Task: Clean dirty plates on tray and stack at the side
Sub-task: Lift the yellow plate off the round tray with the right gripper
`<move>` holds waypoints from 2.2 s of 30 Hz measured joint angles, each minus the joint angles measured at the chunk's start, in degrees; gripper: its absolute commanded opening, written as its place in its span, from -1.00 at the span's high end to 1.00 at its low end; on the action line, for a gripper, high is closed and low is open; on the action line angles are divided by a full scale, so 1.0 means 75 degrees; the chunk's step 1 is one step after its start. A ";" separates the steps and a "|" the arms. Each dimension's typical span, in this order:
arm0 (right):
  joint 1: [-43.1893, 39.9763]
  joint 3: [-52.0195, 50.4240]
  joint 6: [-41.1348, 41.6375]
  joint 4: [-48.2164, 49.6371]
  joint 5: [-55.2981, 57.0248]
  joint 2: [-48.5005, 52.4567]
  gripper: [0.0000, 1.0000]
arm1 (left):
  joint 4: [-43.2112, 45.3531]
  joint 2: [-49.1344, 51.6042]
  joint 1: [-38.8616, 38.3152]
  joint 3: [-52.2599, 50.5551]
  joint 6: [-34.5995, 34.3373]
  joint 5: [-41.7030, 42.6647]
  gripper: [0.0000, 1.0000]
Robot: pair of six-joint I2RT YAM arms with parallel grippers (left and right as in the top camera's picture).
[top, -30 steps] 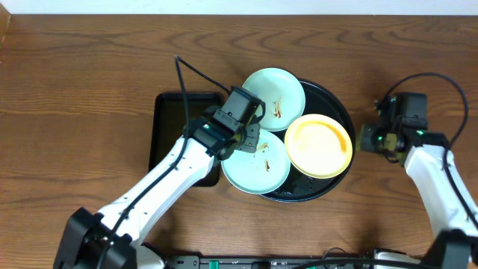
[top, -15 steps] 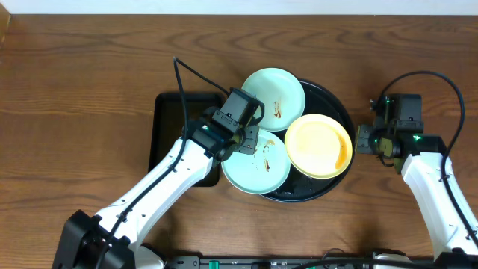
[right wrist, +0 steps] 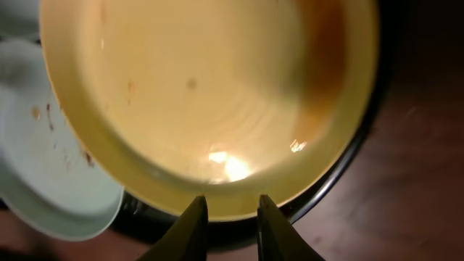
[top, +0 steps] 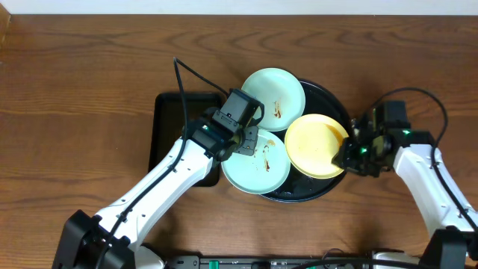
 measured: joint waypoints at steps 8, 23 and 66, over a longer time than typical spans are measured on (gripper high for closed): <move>0.0813 -0.0385 0.1749 -0.0044 0.0067 0.0061 0.38 | -0.0003 0.0000 0.0000 0.0000 -0.0003 0.0000 0.85; 0.1131 -0.1900 0.4497 0.2197 0.0373 0.0044 0.53 | -0.0012 0.0000 0.0000 0.0000 -0.0003 0.0000 0.85; 0.0901 0.0038 0.1271 0.1218 0.3555 -0.0478 0.98 | -0.0047 0.0000 0.0000 0.0000 -0.0026 0.0000 0.84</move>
